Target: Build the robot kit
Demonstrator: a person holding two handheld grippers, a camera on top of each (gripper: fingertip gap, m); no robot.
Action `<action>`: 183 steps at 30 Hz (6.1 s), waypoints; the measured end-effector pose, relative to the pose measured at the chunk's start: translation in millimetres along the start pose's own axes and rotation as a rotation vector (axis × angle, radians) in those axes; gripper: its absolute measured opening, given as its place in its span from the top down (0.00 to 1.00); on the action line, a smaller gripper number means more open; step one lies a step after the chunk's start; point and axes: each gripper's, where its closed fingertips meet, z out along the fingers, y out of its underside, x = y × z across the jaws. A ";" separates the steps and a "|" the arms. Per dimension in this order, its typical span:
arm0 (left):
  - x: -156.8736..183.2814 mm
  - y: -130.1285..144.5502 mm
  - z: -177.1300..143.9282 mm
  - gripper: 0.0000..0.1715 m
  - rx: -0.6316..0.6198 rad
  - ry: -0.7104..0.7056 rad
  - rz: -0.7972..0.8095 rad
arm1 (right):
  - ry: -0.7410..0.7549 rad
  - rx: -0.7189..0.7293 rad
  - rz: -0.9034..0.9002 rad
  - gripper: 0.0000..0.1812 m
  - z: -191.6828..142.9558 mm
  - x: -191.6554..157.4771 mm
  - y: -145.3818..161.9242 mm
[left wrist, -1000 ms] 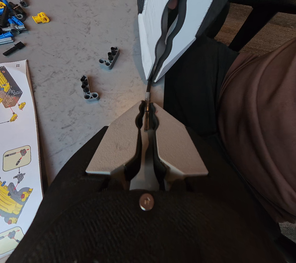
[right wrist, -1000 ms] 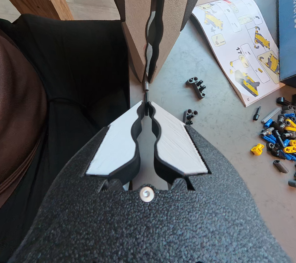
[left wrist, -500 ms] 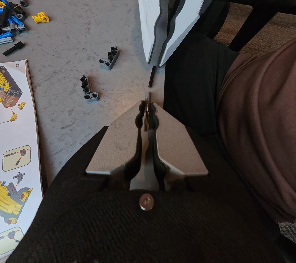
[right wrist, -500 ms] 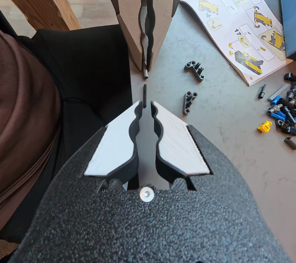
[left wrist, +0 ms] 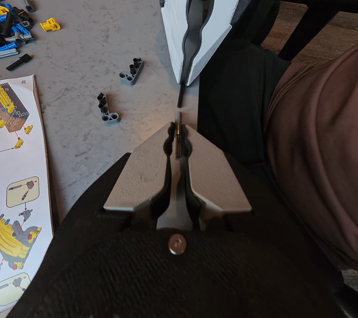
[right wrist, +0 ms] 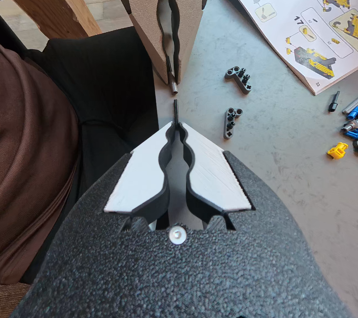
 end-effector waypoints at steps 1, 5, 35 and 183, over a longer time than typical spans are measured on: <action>0.1 -0.1 0.0 0.98 0.000 0.002 -0.001 | 0.000 0.002 0.005 0.98 -0.2 0.5 -0.2; 1.9 -0.1 -0.2 0.96 0.000 0.009 0.009 | -0.018 0.028 0.033 0.98 -2.2 0.1 -3.7; 16.2 -15.0 3.2 0.98 -0.021 -0.106 0.248 | -0.228 0.095 0.213 0.99 0.9 -19.6 -14.8; -2.3 7.3 -7.1 0.98 -0.006 -0.030 0.065 | 0.065 0.055 -0.015 1.00 -5.6 2.1 -20.2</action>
